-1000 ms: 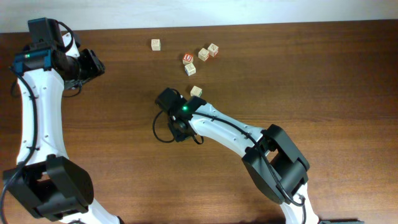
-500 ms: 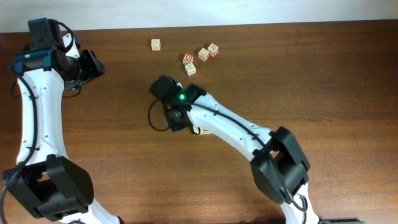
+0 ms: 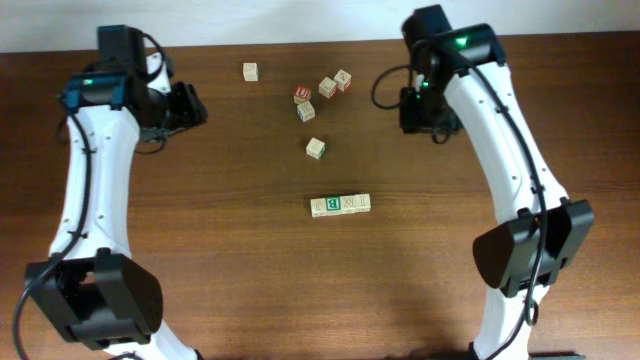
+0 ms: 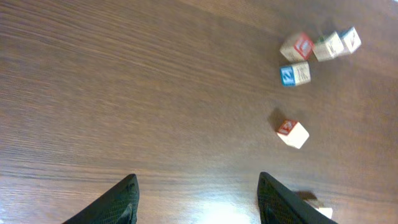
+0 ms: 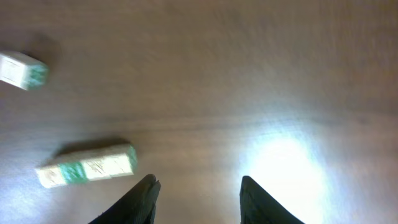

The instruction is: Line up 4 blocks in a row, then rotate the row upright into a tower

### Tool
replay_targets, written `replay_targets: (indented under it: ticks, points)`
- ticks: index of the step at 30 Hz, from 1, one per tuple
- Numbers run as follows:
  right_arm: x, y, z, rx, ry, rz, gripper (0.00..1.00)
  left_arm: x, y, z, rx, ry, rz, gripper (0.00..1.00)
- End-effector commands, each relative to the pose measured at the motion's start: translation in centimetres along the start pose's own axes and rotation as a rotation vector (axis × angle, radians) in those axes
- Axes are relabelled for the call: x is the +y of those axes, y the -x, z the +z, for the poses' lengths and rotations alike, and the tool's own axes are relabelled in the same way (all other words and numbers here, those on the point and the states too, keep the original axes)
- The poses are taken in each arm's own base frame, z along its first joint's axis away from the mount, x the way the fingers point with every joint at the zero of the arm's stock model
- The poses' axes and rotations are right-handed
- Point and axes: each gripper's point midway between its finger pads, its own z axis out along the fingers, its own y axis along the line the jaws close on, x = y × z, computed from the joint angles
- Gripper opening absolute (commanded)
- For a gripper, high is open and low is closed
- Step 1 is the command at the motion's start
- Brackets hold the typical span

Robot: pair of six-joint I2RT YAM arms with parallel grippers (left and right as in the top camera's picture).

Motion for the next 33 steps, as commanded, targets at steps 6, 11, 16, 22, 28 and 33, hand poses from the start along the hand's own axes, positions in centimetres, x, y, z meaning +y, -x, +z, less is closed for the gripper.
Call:
replay_targets:
  ticks: [6,11,16,22,28,33]
  points:
    - [-0.7,-6.7,6.7,0.283,-0.02,-0.02,0.43,-3.6,-1.1,0.2,0.011,0.002,0.086,0.57]
    - [-0.6,-7.8,10.5,0.295,-0.018,-0.02,0.49,-3.8,-1.6,1.1,0.037,0.013,0.096,0.57]
    - [-0.6,-7.4,10.6,0.279,-0.023,-0.019,0.98,-3.7,-1.3,1.9,0.033,0.013,0.097,0.57]
    - [-0.5,-6.9,10.7,0.259,-0.017,-0.018,0.98,-4.3,-0.4,2.0,-0.006,-0.001,0.108,0.54]
    - [-0.5,-6.9,10.7,0.259,-0.017,-0.018,0.98,-4.3,-0.4,2.0,-0.007,-0.003,0.108,0.56]
    - [-0.5,-6.9,10.7,0.259,-0.017,-0.018,0.98,-4.3,-0.5,2.0,-0.001,0.0,0.107,0.56]
